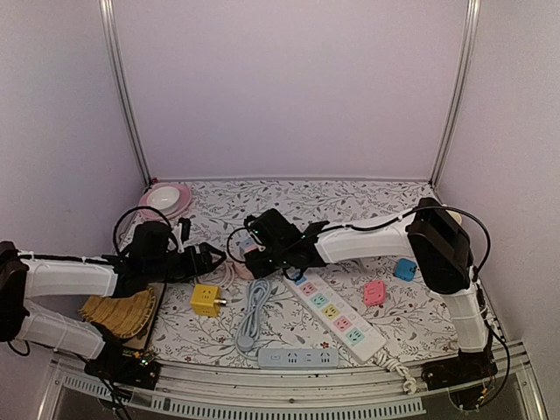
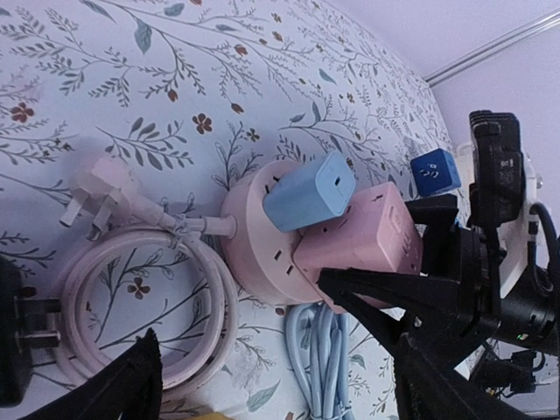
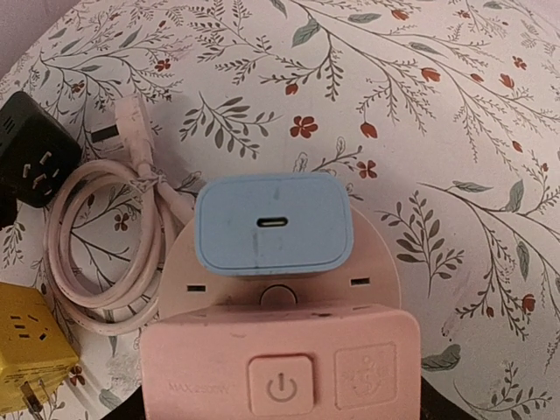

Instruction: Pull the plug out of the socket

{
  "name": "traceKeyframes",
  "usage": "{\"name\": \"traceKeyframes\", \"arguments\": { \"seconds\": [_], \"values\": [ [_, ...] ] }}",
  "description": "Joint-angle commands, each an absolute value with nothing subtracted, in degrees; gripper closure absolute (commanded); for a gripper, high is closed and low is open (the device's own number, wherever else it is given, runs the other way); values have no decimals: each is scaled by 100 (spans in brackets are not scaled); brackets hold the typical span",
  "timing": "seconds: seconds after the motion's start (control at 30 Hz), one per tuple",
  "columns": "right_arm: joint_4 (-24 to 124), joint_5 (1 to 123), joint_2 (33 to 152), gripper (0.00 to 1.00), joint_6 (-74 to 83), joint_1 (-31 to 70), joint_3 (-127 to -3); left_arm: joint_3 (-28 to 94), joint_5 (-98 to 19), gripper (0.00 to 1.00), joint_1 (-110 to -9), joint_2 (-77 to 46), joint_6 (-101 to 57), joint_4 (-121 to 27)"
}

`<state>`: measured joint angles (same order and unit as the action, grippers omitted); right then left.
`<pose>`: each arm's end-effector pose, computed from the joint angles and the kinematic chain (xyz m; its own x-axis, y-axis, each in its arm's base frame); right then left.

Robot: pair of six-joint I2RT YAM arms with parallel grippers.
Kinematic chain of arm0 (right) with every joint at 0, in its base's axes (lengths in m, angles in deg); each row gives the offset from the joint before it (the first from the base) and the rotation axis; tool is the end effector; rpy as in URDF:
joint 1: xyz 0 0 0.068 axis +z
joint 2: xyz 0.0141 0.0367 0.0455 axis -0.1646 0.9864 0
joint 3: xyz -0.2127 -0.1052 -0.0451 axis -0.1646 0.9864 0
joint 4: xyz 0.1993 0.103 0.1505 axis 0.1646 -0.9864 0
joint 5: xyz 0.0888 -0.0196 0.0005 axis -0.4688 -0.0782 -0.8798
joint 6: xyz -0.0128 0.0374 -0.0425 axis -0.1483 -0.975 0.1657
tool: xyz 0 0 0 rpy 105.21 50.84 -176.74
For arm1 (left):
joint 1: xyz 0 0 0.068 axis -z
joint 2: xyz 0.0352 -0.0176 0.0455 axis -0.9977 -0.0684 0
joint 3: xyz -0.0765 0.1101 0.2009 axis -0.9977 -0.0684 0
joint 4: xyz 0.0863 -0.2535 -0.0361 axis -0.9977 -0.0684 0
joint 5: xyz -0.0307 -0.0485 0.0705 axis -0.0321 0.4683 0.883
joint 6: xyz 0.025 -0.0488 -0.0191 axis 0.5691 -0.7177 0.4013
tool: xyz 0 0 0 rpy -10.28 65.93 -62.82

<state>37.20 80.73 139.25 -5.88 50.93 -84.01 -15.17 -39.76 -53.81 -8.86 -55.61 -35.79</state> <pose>0.2476 0.4196 0.1232 -0.5745 -0.4243 -0.6999 -0.6465 0.7597 0.0702 0.2137 -0.1423 0.1307 -0.7633 -0.3415 -0.5484 0.1366 0.7444 -0.6536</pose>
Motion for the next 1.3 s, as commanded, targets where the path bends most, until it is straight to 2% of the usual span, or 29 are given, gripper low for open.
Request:
{"name": "traceKeyframes", "arguments": {
  "seconds": [0.0, 0.27, 0.4, 0.57, 0.73, 0.87, 1.1, 1.27],
  "values": [
    [3855, 8555, 13459, 66, -913, 5169, -8113, -1200, -4451, 8, -5292, -1445, -5769, -3079],
    [3833, 9022, 13281, 65, -817, 5170, -7894, -409, -4362, 12, -5079, -2370, -5562, -3304],
    [3824, 9055, 13277, 60, -782, 5157, -7878, -120, -4017, 19, -5035, -2616, -5422, -3617],
    [3815, 9026, 13197, 53, -791, 5161, -7841, 124, -3901, 32, -5035, -3006, -5267, -3799],
    [3815, 8999, 13090, 43, -811, 5161, -7796, 276, -3915, 54, -4998, -3251, -5214, -3779],
    [3813, 8991, 13066, 41, -820, 5161, -7766, 353, -3909, 72, -4940, -3367, -5192, -3769],
    [3789, 8894, 13058, 34, -820, 5161, -7765, 531, -3932, 89, -4864, -3627, -5208, -3718],
    [3763, 8902, 13018, 32, -840, 5156, -7756, 695, -3979, 94, -4788, -3870, -5242, -3677]
  ]
}}
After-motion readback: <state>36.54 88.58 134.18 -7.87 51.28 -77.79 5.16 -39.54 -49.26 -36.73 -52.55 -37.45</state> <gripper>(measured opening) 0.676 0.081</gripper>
